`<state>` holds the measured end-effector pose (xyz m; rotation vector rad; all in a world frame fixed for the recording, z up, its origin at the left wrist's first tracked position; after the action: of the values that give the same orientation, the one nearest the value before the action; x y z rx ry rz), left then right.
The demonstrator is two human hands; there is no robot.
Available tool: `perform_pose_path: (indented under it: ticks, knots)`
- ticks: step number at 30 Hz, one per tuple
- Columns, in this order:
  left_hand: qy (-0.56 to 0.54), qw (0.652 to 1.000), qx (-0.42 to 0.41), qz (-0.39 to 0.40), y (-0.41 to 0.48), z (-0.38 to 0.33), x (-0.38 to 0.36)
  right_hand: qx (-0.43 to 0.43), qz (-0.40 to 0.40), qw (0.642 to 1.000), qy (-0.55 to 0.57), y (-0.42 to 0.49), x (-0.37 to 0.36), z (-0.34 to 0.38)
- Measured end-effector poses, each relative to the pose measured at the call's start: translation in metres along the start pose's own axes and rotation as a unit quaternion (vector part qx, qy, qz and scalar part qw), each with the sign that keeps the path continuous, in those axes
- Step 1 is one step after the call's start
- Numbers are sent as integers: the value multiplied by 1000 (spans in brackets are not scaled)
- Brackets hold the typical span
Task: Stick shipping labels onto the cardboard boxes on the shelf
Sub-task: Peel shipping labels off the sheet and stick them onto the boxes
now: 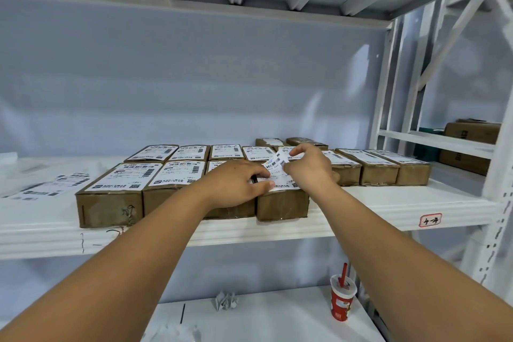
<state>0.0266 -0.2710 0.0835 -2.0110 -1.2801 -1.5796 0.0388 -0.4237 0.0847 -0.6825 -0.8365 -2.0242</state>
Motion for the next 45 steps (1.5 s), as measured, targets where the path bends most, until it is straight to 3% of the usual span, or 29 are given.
perform_pose_path:
  ticks: [5,10,12,16,22,32,45]
  knots:
    - [-2,1000,-3,0,1,2,-3,42,33,995,-82,-5,-4,14]
    - [-3,1000,-4,7,2,1,-4,44,56,994,-88,-1,-15,11]
    - [-6,1000,-1,11,0,0,-3,52,60,997,-23,5,-17,5]
    - [-4,1000,5,11,-1,1,-2,41,164,969,178,1,-30,-9]
    - [1,1000,7,6,-2,0,-1,37,206,945,249,-3,-41,-15]
    - [-8,1000,22,9,-3,1,-2,29,238,934,263,-8,-48,-17]
    - [-65,996,52,14,-8,3,1,93,192,935,284,-12,-39,-17]
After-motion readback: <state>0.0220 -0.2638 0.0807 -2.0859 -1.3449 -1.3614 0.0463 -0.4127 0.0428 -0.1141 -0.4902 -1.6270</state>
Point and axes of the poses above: each hand's wrist, its own y-axis towards the middle knuckle, its own x-axis out of the back of the hand, z = x × y, the point moved 10 cm from there along y, towards the middle knuckle, and after that the axes turned 10 degrees about -y, right-handed, at the moved point
